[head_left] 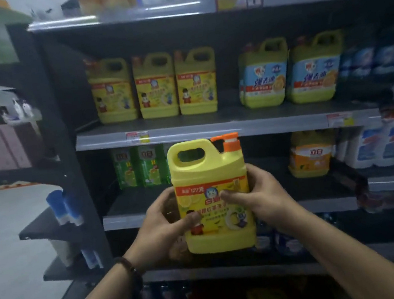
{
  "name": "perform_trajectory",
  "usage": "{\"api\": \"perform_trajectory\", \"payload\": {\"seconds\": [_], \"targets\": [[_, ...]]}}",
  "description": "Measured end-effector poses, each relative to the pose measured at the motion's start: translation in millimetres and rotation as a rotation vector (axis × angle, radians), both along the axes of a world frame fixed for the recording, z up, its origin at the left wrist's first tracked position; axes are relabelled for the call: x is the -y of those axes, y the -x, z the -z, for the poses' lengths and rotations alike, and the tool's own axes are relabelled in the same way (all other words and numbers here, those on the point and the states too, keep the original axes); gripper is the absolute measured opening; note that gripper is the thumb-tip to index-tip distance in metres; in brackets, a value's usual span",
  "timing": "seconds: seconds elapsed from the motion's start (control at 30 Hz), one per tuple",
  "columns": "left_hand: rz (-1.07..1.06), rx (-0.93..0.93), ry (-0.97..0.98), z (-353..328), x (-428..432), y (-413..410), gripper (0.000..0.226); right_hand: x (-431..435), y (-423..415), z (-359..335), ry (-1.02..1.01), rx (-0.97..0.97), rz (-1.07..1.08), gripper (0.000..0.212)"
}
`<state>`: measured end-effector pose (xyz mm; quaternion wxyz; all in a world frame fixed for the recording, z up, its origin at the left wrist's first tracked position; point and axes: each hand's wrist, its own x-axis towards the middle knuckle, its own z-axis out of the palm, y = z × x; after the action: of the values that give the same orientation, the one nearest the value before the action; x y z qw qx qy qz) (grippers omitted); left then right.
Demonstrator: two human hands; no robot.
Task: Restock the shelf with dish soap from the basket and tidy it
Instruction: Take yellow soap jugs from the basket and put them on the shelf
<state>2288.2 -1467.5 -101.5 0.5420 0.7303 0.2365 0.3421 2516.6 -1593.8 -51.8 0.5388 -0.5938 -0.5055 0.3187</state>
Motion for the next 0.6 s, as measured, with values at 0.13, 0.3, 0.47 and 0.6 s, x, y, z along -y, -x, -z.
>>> {"api": "perform_trajectory", "payload": {"seconds": [0.13,0.3,0.47,0.6], "targets": [[-0.050,0.148,0.103,-50,-12,1,0.048,-22,8,-53,-0.039,0.015,-0.032,0.050],[-0.105,0.216,0.121,-106,-45,13,0.049,-51,19,-99,-0.015,0.141,-0.110,0.066],[-0.111,0.220,0.057,-154,-80,28,0.048,-94,32,-134,-0.078,0.103,-0.084,0.053],[-0.199,0.218,-0.026,-183,-126,32,0.045,-153,42,-160,-0.112,0.047,-0.025,0.046]]}}
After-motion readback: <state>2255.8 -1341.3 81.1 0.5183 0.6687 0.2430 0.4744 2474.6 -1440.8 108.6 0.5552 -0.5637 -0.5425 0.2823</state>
